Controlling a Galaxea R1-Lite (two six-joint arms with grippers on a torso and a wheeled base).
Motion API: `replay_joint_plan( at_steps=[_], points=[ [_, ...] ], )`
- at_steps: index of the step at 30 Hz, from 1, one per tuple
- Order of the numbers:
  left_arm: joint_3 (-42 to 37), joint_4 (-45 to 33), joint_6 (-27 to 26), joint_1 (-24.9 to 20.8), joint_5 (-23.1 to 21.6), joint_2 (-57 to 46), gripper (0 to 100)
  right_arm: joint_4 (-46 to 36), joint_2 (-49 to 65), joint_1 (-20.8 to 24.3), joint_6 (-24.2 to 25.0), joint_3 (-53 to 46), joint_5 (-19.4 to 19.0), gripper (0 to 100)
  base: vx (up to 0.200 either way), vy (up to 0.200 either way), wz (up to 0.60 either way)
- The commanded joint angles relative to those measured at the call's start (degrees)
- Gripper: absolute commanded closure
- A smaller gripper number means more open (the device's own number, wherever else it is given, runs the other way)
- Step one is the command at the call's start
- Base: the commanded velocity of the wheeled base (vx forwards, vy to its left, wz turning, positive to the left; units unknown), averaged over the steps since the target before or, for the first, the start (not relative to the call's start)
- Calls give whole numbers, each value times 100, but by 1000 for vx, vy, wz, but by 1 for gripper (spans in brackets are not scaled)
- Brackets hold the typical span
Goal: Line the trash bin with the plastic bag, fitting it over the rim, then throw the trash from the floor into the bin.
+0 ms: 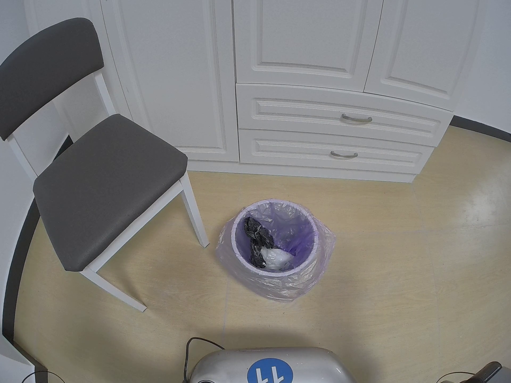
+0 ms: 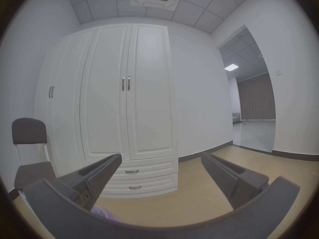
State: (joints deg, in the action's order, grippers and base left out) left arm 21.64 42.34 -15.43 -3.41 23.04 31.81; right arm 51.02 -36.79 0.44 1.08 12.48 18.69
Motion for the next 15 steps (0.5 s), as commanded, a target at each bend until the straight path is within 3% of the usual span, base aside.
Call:
replay_joint_plan(
  at_steps=[1, 6, 15],
  points=[
    [517, -1571, -4, 227, 87, -1836, 0, -1375, 2238, -53, 15, 457, -6, 0, 0, 0, 0],
    [332, -1764, 102, 482, 87, -2187, 0, -1683, 2932, -44, 32, 88, -67, 0, 0, 0, 0],
    [-204, -1817, 163, 526, 131, -2785, 0, -1709, 3679, -44, 50, -431, 30, 0, 0, 0, 0]
  ],
)
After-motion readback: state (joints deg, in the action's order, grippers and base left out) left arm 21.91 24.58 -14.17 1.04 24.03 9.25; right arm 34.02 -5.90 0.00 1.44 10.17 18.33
